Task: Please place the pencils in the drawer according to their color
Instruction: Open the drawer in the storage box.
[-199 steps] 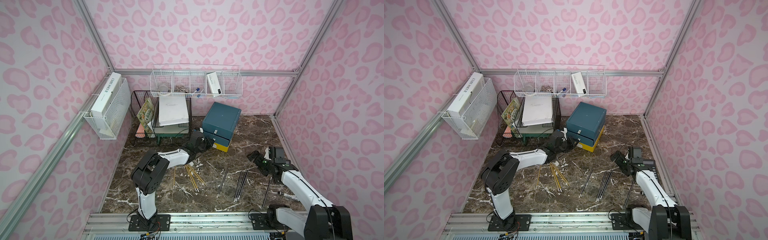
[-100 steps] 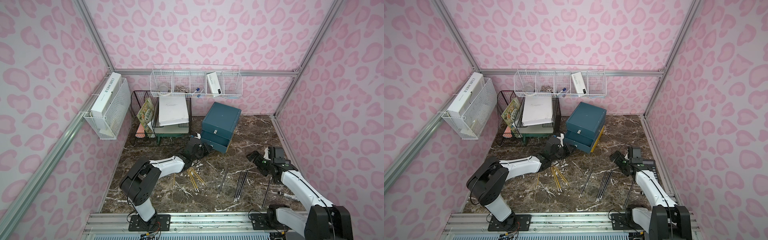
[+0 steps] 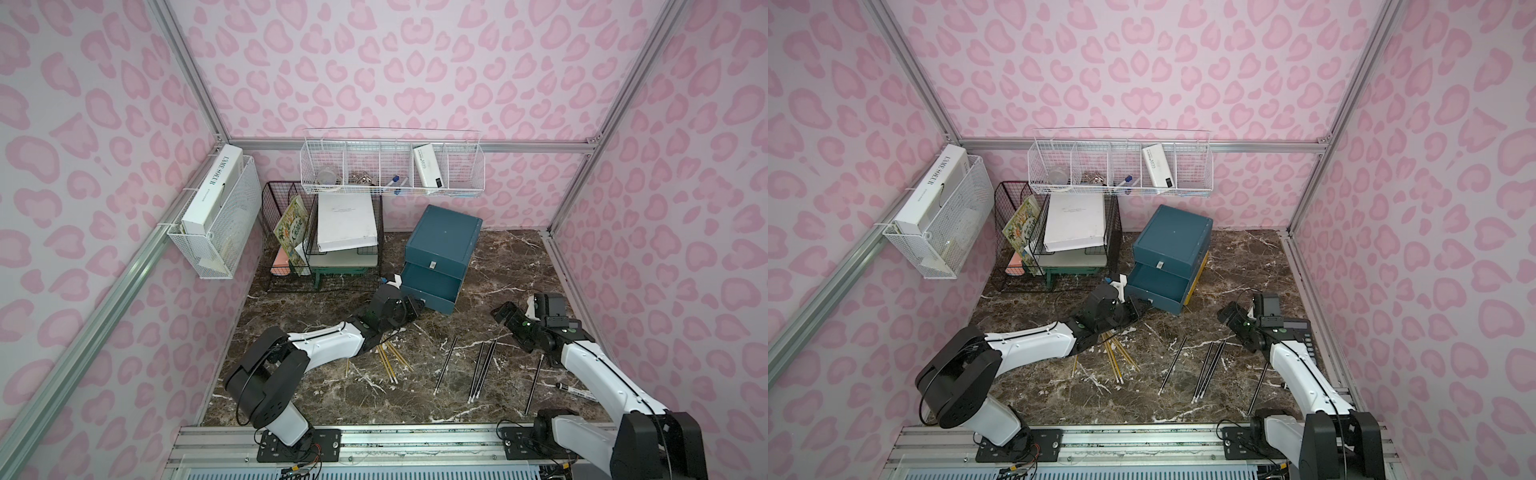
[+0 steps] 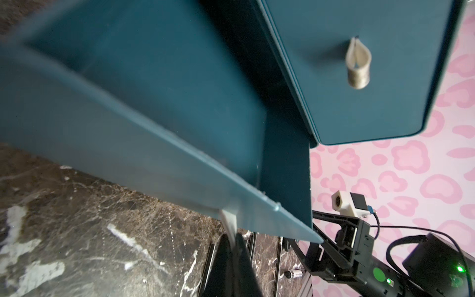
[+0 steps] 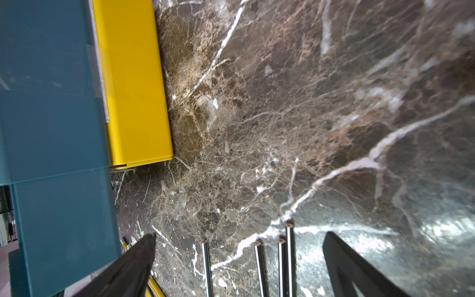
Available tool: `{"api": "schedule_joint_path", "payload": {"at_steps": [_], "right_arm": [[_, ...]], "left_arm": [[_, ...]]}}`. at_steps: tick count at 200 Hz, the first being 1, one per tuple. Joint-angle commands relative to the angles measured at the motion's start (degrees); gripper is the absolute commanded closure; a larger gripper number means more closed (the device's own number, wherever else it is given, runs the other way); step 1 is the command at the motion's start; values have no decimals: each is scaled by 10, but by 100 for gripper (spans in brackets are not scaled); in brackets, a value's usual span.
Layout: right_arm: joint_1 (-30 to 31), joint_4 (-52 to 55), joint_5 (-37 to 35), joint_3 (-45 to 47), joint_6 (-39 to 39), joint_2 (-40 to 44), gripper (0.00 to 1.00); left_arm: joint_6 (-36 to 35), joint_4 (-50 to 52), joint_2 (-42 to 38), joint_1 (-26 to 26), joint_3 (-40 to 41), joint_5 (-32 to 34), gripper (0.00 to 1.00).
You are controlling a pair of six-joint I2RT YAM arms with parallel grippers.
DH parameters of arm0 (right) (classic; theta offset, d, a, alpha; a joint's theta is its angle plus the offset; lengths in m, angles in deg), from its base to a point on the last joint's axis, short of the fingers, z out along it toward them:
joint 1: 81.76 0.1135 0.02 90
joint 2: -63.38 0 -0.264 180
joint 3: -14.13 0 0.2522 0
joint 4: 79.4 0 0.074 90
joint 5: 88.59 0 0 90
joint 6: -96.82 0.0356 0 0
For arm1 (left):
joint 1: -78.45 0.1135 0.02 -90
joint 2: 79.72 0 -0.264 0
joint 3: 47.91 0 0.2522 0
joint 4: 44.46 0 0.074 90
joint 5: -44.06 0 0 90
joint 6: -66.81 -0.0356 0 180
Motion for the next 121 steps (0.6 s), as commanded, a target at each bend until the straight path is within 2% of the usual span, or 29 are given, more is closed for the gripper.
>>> {"api": "schedule_joint_path", "payload": {"at_steps": [1, 70, 121], "right_arm": [[5, -8, -7, -1, 6, -2, 0], [12, -7, -13, -5, 9, -5, 0], [12, -3, -19, -11, 7, -5, 0]], "left_arm": [[-15, 19, -15, -2, 5, 13, 100], [-30, 52, -33, -5, 14, 13, 100], [-67, 108, -53, -4, -16, 5, 40]]}}
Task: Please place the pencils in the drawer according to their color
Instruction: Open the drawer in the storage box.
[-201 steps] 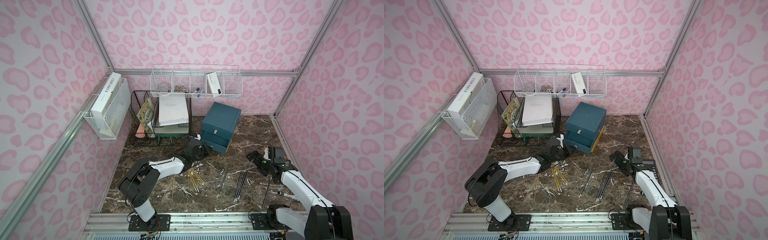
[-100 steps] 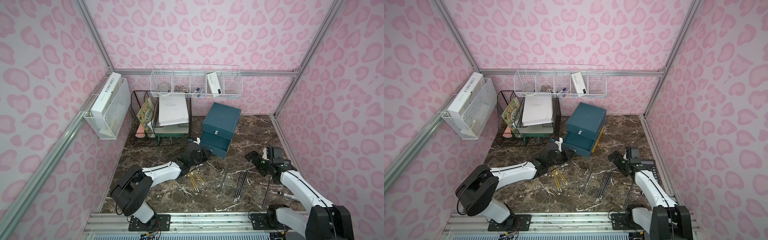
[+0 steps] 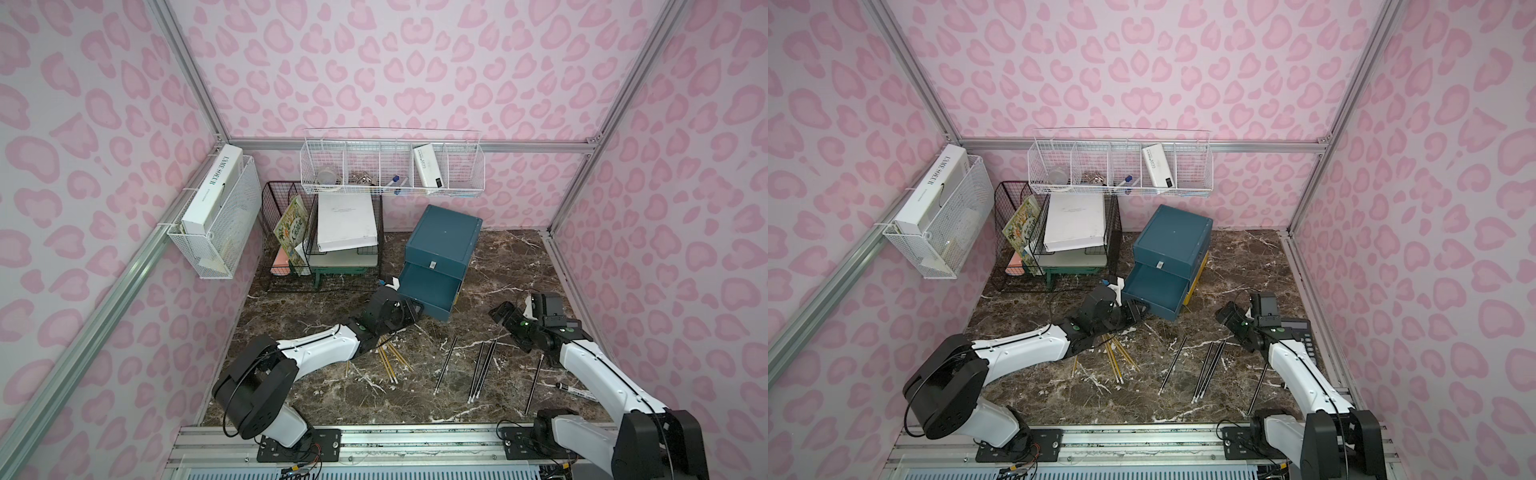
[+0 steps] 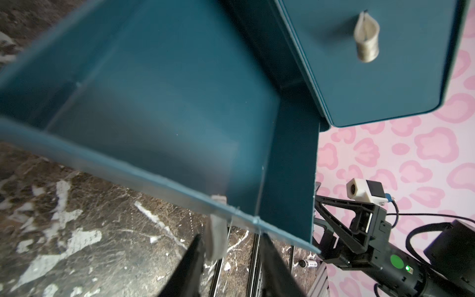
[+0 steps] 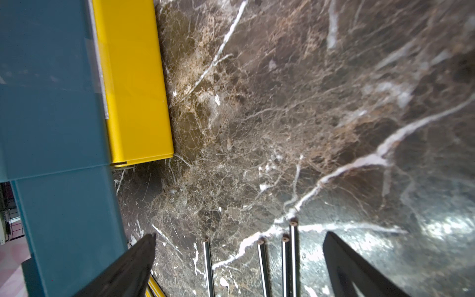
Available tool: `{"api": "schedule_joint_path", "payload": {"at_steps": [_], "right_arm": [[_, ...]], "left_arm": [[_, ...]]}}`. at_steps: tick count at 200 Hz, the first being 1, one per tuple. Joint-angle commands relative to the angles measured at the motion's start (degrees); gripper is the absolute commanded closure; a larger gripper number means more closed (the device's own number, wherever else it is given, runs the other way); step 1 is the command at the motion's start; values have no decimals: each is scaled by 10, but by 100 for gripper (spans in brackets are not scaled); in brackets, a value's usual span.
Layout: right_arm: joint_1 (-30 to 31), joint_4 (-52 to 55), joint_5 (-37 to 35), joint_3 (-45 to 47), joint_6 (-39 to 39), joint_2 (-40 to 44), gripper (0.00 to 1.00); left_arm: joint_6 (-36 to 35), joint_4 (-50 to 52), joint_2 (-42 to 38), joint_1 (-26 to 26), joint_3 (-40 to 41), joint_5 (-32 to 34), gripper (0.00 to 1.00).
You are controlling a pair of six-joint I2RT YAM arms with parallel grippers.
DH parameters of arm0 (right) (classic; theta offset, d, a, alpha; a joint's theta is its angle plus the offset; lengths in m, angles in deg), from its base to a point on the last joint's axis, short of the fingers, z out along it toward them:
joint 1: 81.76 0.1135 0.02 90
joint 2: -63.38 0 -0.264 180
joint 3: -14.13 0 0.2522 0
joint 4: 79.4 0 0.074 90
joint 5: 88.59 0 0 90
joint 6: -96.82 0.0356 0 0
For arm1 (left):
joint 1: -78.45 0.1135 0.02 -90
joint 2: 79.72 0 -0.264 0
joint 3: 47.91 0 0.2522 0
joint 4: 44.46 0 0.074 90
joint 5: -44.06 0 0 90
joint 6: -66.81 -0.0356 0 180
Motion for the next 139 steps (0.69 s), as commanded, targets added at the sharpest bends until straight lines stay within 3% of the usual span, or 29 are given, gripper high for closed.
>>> {"api": "schedule_joint_path", "payload": {"at_steps": [1, 38, 83, 139], "right_arm": [[0, -3, -8, -6, -2, -2, 0], [0, -2, -10, -7, -4, -8, 0], [-4, 3, -14, -7, -9, -2, 0], [-11, 12, -29, 21, -10, 31, 0]], "left_arm": [[-33, 37, -16, 0, -17, -6, 39], [-82, 129, -60, 0, -45, 1, 18], [-205, 339, -105, -18, -114, 10, 14], [-302, 499, -115, -121, -151, 71, 13]]}}
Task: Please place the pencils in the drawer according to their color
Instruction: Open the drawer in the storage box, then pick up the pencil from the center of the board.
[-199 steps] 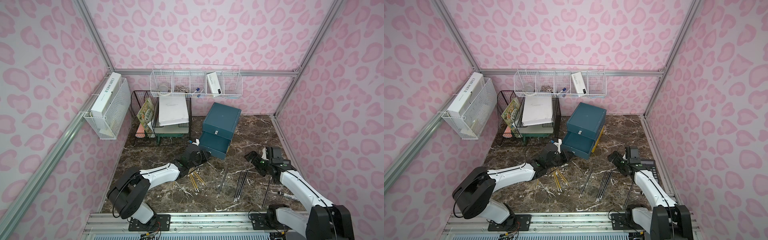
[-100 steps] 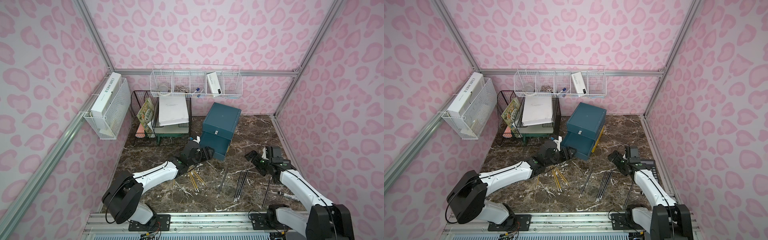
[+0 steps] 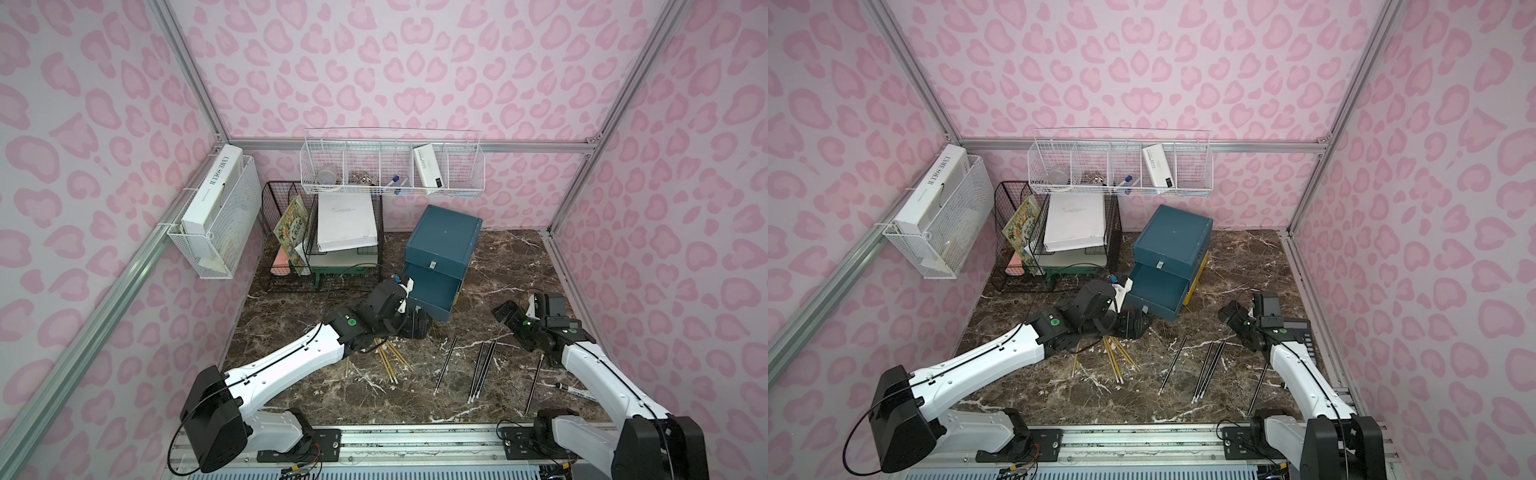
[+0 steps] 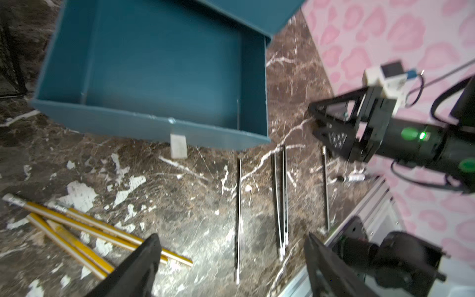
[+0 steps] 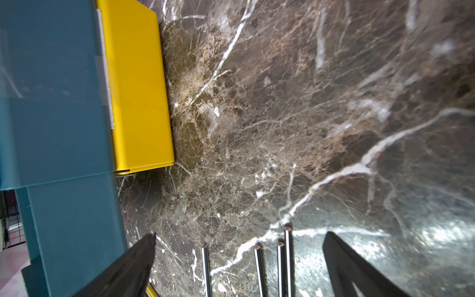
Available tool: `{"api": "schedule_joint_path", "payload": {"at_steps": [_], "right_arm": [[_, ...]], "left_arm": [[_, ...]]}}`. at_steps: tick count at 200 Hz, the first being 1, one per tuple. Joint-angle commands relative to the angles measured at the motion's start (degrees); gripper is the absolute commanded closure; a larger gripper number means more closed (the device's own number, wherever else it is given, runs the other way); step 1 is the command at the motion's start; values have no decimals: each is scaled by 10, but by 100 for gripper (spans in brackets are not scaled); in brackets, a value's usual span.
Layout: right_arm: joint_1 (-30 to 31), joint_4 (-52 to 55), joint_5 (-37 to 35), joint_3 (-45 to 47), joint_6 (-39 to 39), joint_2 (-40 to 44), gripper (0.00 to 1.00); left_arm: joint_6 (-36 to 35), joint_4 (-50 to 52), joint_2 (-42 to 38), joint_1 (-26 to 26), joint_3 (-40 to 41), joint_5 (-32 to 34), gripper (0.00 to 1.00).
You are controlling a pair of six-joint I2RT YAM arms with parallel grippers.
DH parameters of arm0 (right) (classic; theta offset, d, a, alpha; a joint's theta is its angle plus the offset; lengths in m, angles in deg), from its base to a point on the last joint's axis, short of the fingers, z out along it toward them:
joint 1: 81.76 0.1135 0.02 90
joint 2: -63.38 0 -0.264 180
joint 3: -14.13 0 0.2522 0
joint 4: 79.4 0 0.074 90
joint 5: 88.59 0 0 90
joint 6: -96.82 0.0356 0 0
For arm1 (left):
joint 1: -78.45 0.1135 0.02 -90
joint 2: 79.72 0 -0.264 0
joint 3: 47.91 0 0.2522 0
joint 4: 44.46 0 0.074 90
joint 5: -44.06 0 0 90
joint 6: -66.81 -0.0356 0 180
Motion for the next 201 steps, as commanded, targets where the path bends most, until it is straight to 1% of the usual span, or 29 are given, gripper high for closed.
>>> {"api": "schedule_joint_path", "payload": {"at_steps": [1, 21, 57, 99, 130, 156, 201], "right_arm": [[-2, 10, -11, 14, -2, 12, 0], [-2, 11, -12, 29, 5, 23, 0], [-2, 15, -8, 42, 13, 45, 0], [-2, 26, -9, 39, 11, 61, 0], [-2, 28, -8, 33, 7, 61, 0], [-2, 27, -8, 26, 0, 56, 0], [-2, 18, -2, 12, -10, 29, 0]], "left_arm": [[-63, 101, 2, -38, -12, 39, 13], [-70, 126, 17, -77, -18, 60, 13], [-60, 130, 62, -132, -24, 76, 13], [-48, 131, 150, -178, -55, 71, 13], [-39, 129, 212, -192, -81, 55, 15], [-32, 124, 247, -194, -90, 53, 17], [-29, 119, 295, -194, -109, 49, 27]]}}
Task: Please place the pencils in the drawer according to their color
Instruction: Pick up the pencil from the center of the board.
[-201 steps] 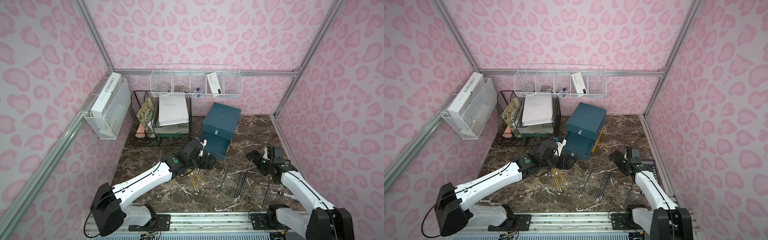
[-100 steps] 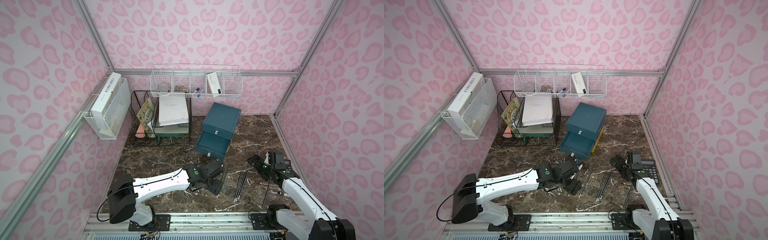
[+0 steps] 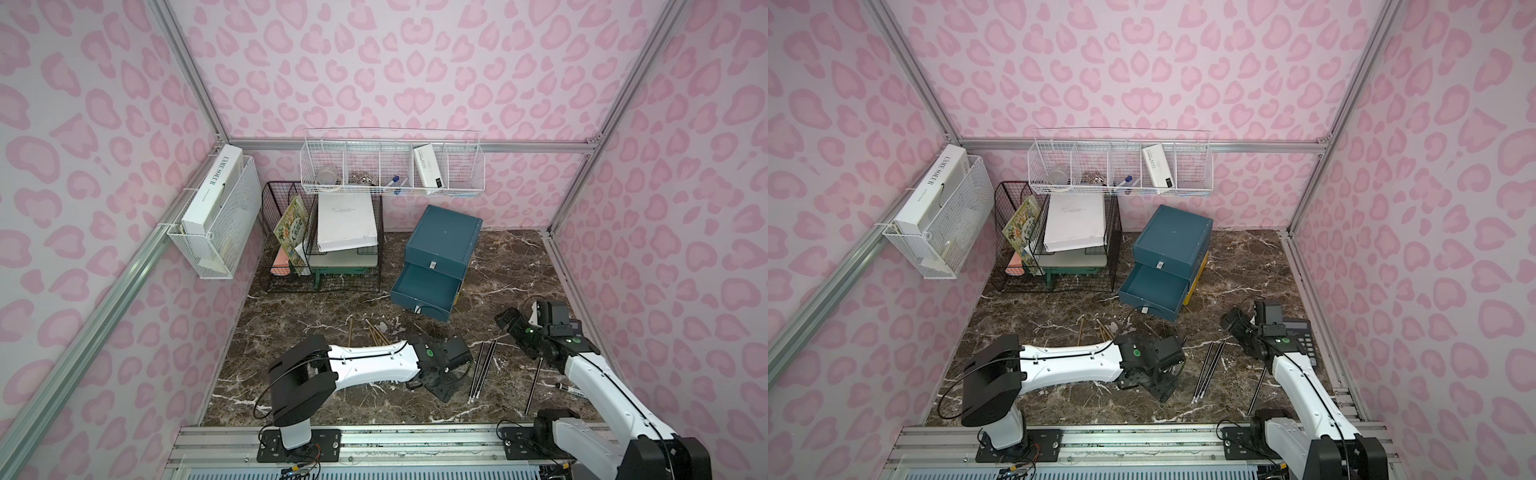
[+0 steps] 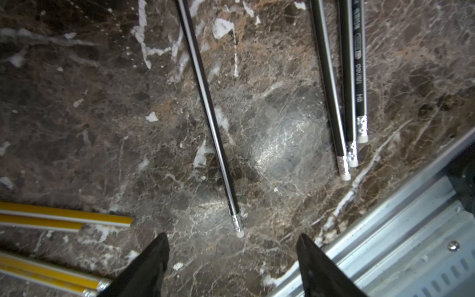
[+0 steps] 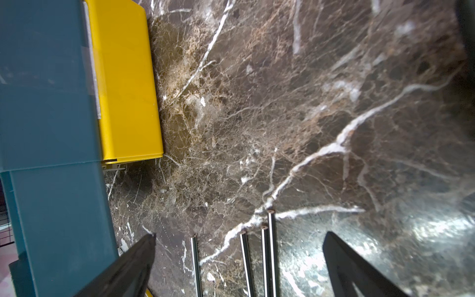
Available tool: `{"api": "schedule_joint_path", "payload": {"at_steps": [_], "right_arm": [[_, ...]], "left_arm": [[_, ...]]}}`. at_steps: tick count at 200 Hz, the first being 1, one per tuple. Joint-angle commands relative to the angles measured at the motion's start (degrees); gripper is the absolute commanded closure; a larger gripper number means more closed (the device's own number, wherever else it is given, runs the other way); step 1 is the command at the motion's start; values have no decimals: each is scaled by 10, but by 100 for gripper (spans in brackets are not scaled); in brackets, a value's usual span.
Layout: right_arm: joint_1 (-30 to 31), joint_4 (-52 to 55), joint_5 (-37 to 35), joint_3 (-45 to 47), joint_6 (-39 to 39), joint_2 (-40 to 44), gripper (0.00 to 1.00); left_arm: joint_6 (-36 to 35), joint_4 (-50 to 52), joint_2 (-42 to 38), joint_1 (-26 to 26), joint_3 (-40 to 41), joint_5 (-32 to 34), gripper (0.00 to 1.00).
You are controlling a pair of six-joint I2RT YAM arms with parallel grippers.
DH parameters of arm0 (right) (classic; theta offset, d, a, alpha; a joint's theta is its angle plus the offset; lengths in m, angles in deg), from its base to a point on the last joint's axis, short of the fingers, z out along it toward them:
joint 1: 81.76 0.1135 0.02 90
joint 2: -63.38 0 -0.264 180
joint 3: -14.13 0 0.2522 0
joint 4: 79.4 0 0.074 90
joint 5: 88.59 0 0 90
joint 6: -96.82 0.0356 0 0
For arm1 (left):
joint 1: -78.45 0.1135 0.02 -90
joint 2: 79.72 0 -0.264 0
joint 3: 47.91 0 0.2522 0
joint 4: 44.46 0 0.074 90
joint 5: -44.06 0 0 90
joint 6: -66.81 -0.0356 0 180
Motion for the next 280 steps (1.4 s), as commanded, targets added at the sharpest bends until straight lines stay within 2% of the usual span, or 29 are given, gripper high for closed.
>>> {"api": "schedule_joint_path", "payload": {"at_steps": [1, 66, 126, 187, 196, 238, 280], "right_arm": [[0, -6, 2, -10, -11, -11, 0], [-6, -7, 12, -21, -25, -28, 0], [-18, -7, 22, -16, -26, -21, 0], [-20, -4, 22, -21, -20, -16, 0], [-20, -3, 21, -21, -20, -16, 0], [-23, 1, 19, -29, -21, -18, 0], [-26, -3, 21, -31, -22, -22, 0]], "left_arm": [[4, -3, 22, 0, -10, -9, 27], [16, -6, 70, 8, -20, -19, 45], [19, 8, 85, 10, -24, -21, 72], [11, 18, 87, 10, -29, -35, 92], [8, 19, 86, 9, -31, -39, 100], [-11, 49, 60, 6, -48, -41, 100], [-19, 94, -16, -1, -60, -40, 100]]}}
